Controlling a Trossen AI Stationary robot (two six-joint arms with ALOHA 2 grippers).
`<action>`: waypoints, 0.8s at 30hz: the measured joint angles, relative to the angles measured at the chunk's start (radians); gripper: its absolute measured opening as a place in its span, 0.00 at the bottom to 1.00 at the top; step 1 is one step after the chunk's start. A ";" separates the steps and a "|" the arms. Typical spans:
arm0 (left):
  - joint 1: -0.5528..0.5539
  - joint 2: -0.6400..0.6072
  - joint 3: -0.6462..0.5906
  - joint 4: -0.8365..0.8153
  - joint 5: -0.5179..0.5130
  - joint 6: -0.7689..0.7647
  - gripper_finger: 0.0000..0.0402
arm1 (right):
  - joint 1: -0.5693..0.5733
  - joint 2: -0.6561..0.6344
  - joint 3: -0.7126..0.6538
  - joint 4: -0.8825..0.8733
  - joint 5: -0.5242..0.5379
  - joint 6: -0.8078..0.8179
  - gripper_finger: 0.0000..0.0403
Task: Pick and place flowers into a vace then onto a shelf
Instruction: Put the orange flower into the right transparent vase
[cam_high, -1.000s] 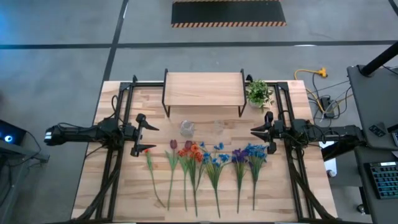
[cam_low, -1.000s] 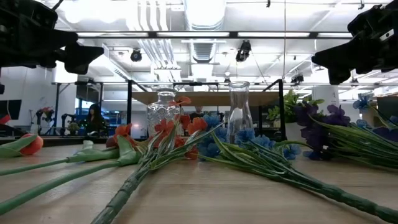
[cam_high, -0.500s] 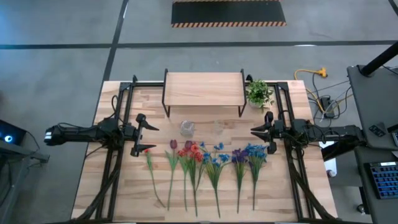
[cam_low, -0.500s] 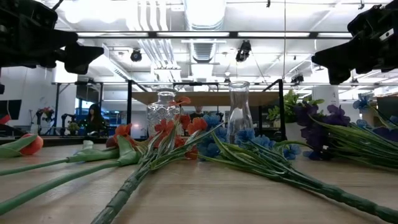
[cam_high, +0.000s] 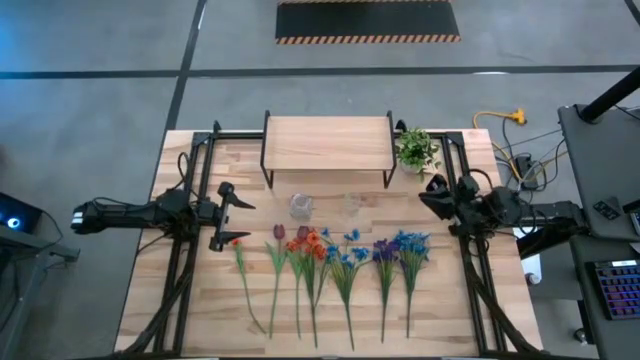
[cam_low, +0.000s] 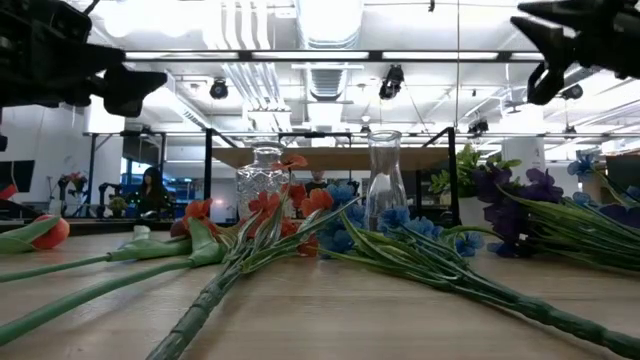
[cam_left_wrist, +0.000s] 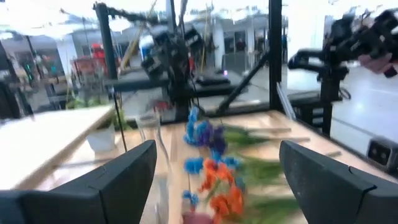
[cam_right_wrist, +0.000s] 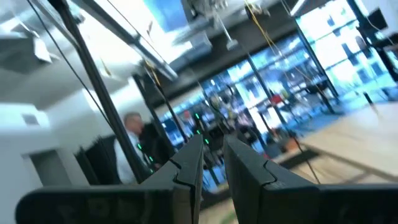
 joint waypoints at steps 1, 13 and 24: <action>0.000 0.000 0.000 0.037 0.000 -0.002 0.80 | 0.000 0.000 0.000 0.020 0.000 0.002 0.14; 0.000 0.000 0.000 0.690 0.000 -0.392 0.80 | 0.000 0.000 0.000 0.221 0.052 -0.025 0.14; 0.000 0.000 -0.001 0.829 0.124 -0.349 0.80 | 0.000 0.001 0.004 0.285 0.008 0.003 0.14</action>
